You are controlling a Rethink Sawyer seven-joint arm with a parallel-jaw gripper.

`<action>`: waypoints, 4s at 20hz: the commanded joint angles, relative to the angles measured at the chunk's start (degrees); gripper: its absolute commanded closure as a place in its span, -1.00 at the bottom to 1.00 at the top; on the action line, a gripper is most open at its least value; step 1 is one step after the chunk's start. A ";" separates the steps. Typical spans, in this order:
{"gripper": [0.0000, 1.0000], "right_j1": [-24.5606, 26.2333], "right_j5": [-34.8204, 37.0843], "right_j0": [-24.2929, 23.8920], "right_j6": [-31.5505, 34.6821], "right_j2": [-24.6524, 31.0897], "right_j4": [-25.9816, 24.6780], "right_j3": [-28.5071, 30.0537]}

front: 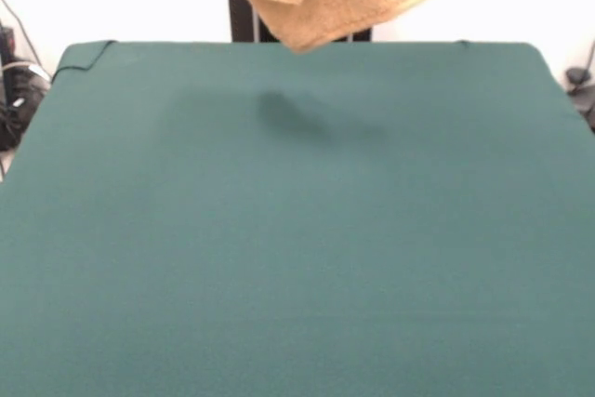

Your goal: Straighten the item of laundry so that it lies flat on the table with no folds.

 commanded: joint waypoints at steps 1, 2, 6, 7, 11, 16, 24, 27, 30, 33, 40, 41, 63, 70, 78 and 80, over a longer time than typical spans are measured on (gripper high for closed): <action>1.00 -4.16 4.07 2.06 -2.58 -3.55 1.38 12.16; 1.00 -4.53 3.56 2.13 -3.08 -4.14 1.54 13.07; 1.00 -3.62 0.56 1.81 -6.12 -5.03 3.53 16.68; 1.00 -3.04 -0.63 1.68 -7.17 -4.90 4.15 17.56; 1.00 1.02 -8.93 0.67 -12.19 -3.49 6.25 22.01; 1.00 5.76 -22.82 -1.75 -20.79 -1.29 11.37 29.88; 1.00 10.35 -40.09 -6.97 -24.42 6.82 14.66 37.43; 1.00 14.16 -46.92 -11.55 -21.61 13.53 9.42 37.83; 1.00 20.76 -53.33 -14.77 -17.59 17.76 2.68 36.72; 1.00 27.08 -56.76 -15.11 -12.65 17.74 -4.11 33.91; 1.00 36.85 -63.68 -16.70 -5.01 18.77 -15.68 28.66; 1.00 38.64 -64.48 -16.81 -4.42 18.65 -17.04 27.52; 1.00 43.56 -51.06 -21.59 -6.21 26.88 -22.49 12.87; 1.00 37.41 -41.94 -21.86 -5.58 28.81 -18.97 13.57; 1.00 30.58 -34.03 -22.66 -4.98 31.01 -14.63 14.90; 1.00 28.66 -32.77 -23.00 -5.34 31.86 -13.57 15.30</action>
